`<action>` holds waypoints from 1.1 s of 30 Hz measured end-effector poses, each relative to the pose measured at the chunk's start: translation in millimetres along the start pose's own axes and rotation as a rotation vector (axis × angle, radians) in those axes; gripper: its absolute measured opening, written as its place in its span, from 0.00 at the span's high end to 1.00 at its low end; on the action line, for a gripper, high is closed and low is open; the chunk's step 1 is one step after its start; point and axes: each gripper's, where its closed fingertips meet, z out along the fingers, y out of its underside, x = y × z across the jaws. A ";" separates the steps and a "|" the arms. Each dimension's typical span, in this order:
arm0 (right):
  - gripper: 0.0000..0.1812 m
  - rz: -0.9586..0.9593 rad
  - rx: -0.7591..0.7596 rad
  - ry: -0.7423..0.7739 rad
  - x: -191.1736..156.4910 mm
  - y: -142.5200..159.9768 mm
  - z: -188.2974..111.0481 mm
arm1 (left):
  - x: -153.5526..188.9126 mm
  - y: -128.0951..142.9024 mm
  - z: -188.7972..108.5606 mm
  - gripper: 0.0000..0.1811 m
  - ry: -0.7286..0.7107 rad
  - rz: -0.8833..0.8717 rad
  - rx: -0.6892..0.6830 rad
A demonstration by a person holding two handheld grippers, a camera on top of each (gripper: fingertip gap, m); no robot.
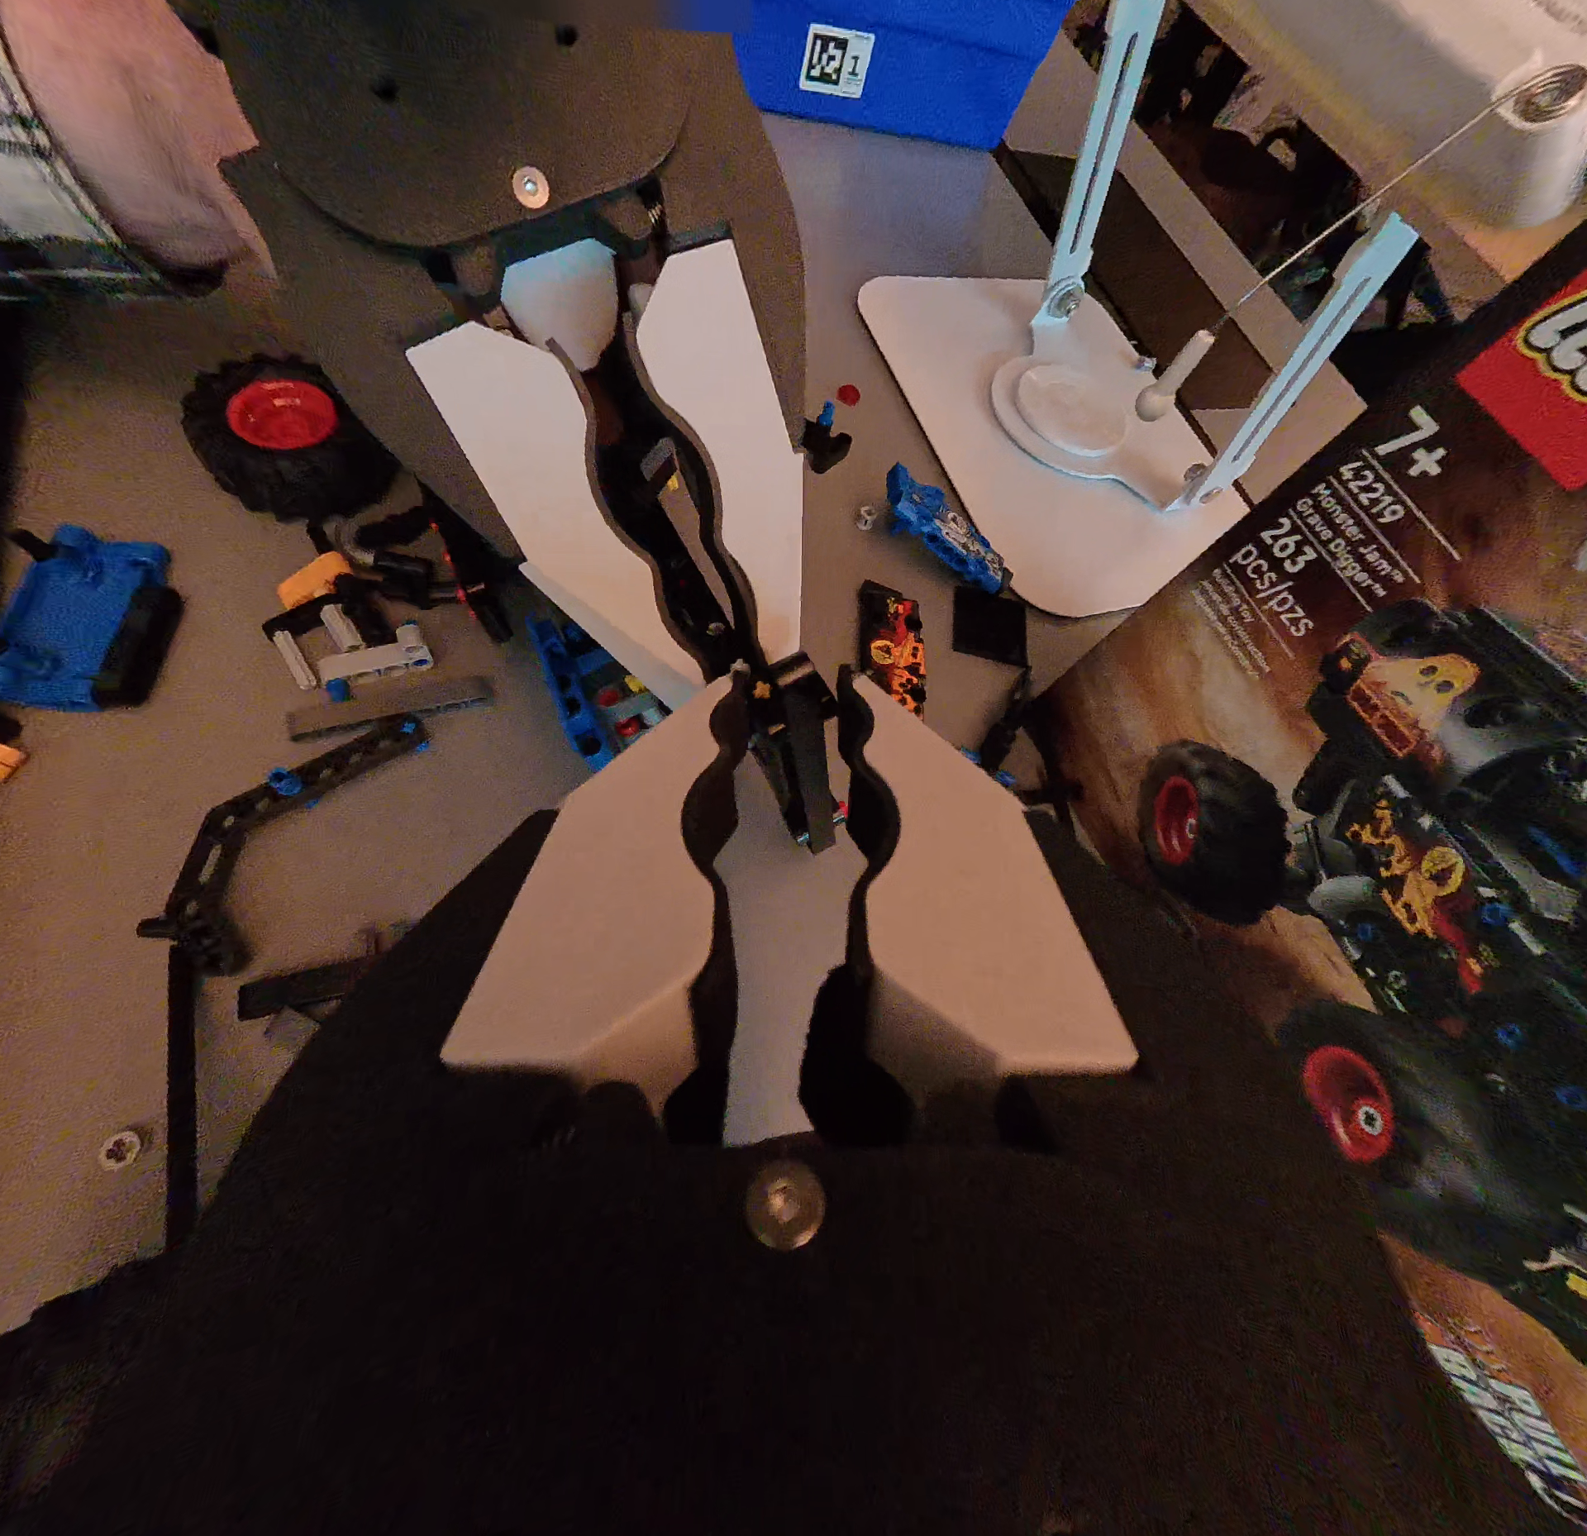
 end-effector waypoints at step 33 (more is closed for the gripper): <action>0.94 0.118 0.232 -0.132 -12.5 -37.4 -20.3 | 0.9 -42.1 -55.6 0.95 0.282 -0.307 0.511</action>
